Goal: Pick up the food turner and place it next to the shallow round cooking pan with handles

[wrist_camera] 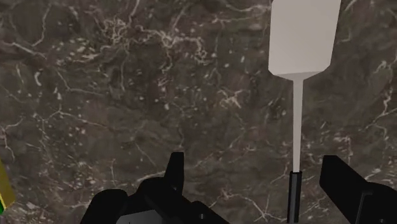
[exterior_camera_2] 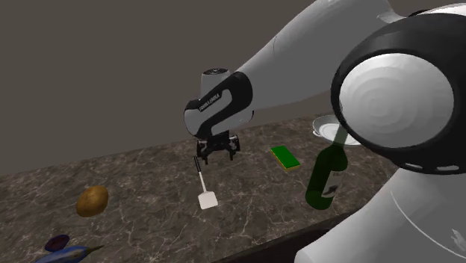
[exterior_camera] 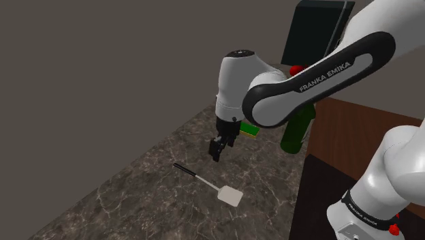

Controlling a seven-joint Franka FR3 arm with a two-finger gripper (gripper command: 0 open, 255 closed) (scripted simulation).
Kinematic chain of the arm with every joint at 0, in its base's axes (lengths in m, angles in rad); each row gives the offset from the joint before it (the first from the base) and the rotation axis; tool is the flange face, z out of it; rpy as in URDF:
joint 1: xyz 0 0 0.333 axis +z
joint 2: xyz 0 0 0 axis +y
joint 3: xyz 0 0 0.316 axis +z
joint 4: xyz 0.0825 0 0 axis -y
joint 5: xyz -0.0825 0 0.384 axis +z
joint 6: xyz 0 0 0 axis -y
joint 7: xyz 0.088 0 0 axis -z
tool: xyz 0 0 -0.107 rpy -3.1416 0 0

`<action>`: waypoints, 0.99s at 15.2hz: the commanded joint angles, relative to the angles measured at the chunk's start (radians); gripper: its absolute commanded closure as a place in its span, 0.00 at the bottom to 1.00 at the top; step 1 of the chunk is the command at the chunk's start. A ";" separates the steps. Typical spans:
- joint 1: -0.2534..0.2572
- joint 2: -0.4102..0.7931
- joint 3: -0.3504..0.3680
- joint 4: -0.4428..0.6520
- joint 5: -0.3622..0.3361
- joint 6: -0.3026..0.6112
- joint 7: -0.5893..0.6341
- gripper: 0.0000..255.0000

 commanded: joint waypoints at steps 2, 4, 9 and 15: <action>0.017 0.100 0.033 0.037 -0.057 0.068 0.057 0.00; 0.032 0.173 0.047 0.073 -0.108 0.104 0.101 0.00; 0.059 0.274 0.047 0.114 -0.186 0.159 0.162 0.00; 0.071 0.342 0.028 0.110 -0.239 0.223 0.199 0.00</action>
